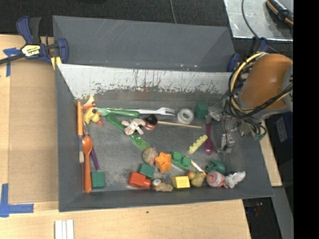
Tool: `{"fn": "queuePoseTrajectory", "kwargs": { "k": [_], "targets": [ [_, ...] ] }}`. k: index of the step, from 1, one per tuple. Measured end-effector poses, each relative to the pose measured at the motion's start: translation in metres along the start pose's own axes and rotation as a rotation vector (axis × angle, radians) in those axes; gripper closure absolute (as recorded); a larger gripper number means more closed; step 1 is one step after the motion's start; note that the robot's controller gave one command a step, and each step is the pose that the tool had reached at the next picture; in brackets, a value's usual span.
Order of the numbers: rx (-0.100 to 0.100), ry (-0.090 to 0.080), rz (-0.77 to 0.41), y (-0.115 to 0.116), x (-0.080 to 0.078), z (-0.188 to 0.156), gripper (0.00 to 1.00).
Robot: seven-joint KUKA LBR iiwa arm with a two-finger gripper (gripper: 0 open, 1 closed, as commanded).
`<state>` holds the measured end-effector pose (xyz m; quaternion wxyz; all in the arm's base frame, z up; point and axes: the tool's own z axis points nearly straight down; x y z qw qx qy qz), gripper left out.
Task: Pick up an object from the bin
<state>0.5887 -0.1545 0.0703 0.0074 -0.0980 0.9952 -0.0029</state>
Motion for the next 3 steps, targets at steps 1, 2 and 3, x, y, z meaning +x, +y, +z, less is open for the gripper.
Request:
{"fn": "queuePoseTrajectory", "kwargs": {
  "k": [1,2,3],
  "targets": [
    [0.001,0.006,-0.071,0.033,-0.011,-0.001,0.00],
    [0.002,0.013,-0.107,0.049,-0.048,-0.013,0.00],
    [0.000,0.009,-0.285,0.014,0.023,-0.002,1.00]
  ]
}}
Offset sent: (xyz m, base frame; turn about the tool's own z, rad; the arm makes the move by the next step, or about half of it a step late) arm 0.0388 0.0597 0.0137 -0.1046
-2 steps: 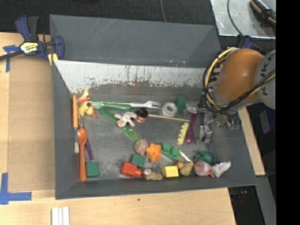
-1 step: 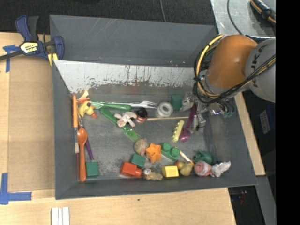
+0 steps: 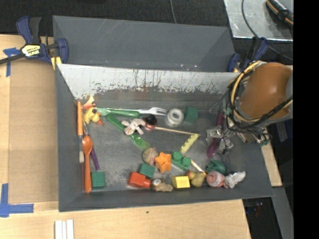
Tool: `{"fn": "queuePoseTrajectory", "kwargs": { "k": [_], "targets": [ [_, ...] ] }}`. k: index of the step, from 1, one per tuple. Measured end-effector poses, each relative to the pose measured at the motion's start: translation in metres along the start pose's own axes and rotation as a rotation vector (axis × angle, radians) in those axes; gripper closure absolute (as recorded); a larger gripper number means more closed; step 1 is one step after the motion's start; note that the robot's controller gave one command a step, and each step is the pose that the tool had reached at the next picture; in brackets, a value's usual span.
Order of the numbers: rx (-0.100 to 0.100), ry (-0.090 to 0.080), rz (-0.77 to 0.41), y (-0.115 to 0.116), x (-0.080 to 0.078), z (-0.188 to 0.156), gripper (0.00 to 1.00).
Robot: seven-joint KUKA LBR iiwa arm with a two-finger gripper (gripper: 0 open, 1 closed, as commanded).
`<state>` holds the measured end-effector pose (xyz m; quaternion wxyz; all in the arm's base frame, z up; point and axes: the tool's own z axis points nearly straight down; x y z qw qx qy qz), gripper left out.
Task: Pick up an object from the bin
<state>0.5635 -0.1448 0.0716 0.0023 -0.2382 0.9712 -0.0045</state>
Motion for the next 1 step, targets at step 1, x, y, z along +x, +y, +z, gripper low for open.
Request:
{"fn": "queuePoseTrajectory", "kwargs": {
  "k": [1],
  "targets": [
    [0.000,0.000,0.000,0.0002,0.0000,-0.0002,1.00]
  ]
}}
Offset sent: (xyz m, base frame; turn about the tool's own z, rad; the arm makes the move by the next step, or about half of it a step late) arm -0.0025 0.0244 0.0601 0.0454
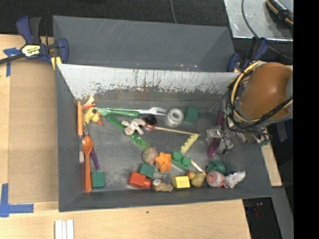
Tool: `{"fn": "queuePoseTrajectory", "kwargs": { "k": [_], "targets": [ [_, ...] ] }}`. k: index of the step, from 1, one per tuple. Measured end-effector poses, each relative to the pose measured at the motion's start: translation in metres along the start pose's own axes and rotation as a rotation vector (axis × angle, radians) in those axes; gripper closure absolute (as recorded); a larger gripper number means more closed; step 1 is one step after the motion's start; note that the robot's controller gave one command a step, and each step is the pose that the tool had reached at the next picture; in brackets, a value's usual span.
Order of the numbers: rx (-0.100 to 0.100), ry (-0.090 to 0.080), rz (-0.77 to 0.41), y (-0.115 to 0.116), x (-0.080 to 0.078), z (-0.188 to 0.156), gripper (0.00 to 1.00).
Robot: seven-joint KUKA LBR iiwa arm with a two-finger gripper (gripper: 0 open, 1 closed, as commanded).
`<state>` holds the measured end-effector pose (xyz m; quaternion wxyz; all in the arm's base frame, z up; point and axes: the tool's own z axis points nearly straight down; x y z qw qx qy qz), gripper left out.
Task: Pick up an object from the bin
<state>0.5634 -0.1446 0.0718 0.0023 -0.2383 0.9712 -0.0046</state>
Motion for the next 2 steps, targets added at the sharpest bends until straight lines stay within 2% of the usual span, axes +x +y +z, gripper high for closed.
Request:
{"fn": "queuePoseTrajectory", "kwargs": {
  "k": [1,2],
  "targets": [
    [-0.001,-0.001,0.045,0.021,-0.009,-0.056,1.00],
    [-0.002,0.000,-0.008,0.014,-0.007,-0.069,1.00]
  ]
}}
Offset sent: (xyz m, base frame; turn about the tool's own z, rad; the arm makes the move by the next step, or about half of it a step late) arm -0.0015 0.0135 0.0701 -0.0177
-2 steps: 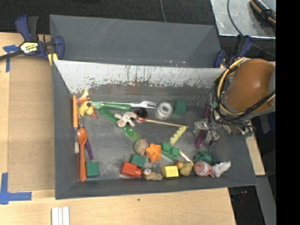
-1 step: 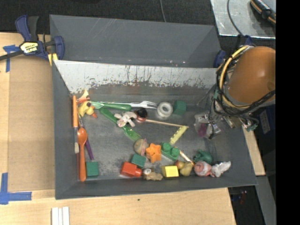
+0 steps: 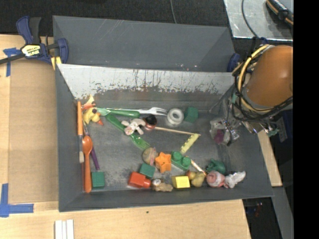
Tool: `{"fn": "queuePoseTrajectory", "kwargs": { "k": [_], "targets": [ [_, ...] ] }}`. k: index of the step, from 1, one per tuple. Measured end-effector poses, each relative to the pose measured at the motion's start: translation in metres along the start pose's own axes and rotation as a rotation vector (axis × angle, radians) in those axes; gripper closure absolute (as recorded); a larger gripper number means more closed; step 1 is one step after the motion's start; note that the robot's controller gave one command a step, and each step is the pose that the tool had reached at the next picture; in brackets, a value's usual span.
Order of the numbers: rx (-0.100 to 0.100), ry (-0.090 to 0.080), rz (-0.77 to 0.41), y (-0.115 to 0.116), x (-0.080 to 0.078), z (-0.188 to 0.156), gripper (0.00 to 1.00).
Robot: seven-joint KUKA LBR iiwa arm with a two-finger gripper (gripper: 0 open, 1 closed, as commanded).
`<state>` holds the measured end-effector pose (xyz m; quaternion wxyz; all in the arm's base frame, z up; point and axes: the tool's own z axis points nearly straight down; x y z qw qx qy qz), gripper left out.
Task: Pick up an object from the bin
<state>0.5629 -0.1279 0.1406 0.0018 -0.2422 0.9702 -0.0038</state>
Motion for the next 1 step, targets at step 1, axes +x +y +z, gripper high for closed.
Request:
{"fn": "queuePoseTrajectory", "kwargs": {
  "k": [1],
  "targets": [
    [0.002,-0.005,0.066,0.0178,-0.0124,-0.0495,1.00]
  ]
}}
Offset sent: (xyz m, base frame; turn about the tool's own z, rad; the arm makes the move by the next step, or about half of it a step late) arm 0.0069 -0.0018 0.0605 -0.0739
